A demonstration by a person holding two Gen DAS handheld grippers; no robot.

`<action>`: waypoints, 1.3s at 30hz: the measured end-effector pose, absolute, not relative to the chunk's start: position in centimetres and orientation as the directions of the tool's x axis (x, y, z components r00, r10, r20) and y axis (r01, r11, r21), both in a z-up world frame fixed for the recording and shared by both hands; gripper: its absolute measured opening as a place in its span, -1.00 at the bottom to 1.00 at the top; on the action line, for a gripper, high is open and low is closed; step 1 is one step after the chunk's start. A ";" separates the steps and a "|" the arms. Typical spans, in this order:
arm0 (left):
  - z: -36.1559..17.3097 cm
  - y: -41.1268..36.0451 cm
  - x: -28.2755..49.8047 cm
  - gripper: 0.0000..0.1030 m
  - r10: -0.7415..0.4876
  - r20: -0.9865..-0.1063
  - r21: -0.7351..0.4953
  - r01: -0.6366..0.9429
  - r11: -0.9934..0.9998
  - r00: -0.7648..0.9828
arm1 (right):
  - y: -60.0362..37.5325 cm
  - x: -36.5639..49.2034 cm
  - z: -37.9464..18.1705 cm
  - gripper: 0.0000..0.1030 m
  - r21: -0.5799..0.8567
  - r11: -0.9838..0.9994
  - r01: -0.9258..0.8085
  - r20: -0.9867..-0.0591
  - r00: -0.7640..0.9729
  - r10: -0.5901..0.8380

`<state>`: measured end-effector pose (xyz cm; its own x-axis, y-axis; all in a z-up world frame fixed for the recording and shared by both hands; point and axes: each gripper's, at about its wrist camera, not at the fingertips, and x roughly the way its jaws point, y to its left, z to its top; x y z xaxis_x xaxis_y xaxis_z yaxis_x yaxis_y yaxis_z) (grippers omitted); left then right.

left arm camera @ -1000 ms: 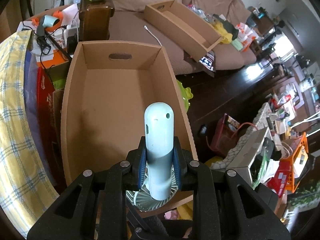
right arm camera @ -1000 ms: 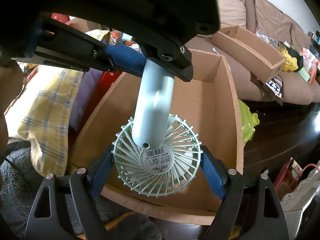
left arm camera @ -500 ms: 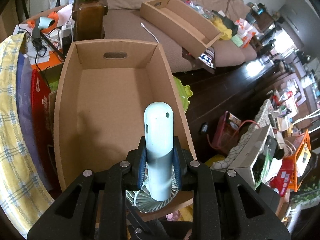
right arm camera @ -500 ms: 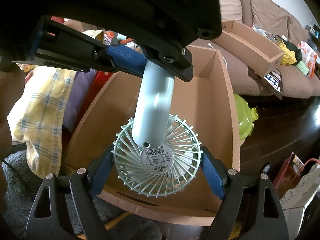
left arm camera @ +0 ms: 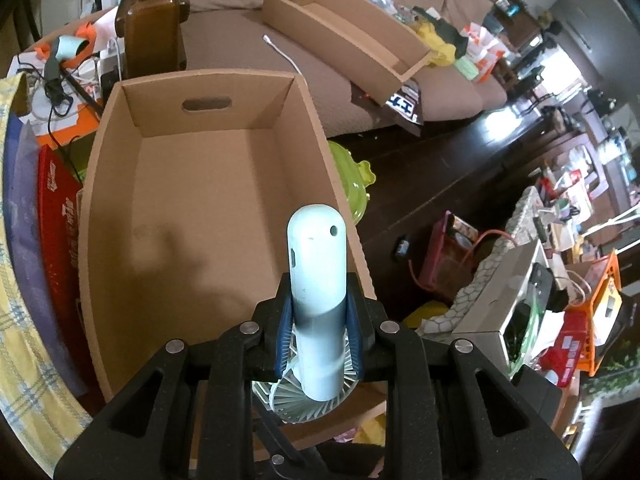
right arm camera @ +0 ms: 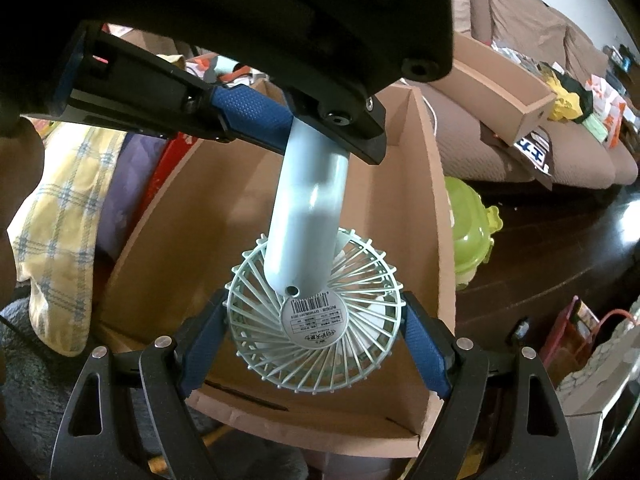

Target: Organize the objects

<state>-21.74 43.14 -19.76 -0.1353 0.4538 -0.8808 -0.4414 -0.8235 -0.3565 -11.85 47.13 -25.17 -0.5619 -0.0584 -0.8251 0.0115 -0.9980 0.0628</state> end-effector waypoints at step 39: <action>-24.5 41.4 -23.1 -0.57 0.421 -0.906 -0.384 -0.327 -0.864 -0.049 | 45.9 -12.3 -29.2 0.64 0.083 -0.994 0.076 -0.893 -0.436 -0.108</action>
